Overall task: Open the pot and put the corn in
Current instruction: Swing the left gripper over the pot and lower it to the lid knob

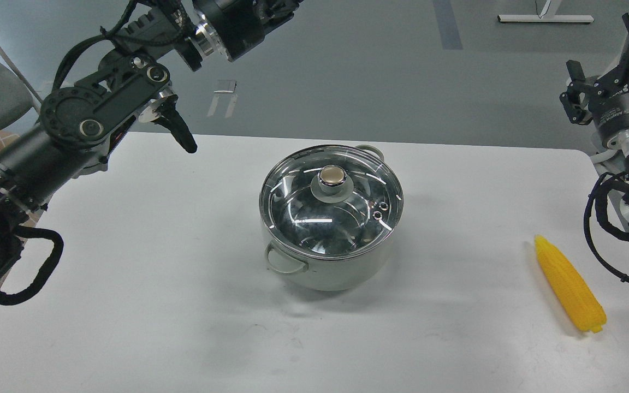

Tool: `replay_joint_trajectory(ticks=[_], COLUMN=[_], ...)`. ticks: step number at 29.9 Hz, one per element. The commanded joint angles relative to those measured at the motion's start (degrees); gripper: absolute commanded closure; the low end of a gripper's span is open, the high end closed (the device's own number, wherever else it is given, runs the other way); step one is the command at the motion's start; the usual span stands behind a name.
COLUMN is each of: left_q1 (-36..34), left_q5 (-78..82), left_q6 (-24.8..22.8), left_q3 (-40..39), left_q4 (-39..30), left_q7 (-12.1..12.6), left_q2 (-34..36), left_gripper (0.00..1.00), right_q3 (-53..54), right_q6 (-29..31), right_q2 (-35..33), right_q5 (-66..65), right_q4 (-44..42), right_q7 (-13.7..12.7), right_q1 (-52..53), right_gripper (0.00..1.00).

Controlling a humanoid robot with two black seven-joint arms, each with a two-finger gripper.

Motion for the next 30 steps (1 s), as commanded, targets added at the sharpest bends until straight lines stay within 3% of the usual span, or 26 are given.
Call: replay_joint_trajectory(ticks=[1, 7, 15, 30], left_q1=[2.2, 6.6, 12.6, 18.0], left_q5=[14.3, 37.8, 59.6, 59.6], left_q6=[2.0, 5.0, 10.4, 10.8], left_q3=[0.7, 1.7, 4.5, 5.1], left_q4=[-9.7, -17.1, -17.4, -13.2], left_q7=[-0.2, -1.1, -1.6, -1.5], left_q2=[4.9, 8.1, 7.6, 0.4], left_gripper=[0.02, 0.02, 0.02, 0.02], right_q3=[0.0, -0.1, -0.7, -0.7], right_q6=[0.0, 0.1, 0.1, 0.1], right_q2=[0.1, 0.6, 0.9, 0.8], right_q5=[-0.2, -0.8, -1.0, -1.1], right_q4=[0.0, 0.1, 0.2, 0.3], right_q7=[0.0, 0.0, 0.0, 0.0], right_q1=[-0.3, -0.4, -0.9, -1.3], right_gripper=[0.0, 0.0, 0.0, 0.0])
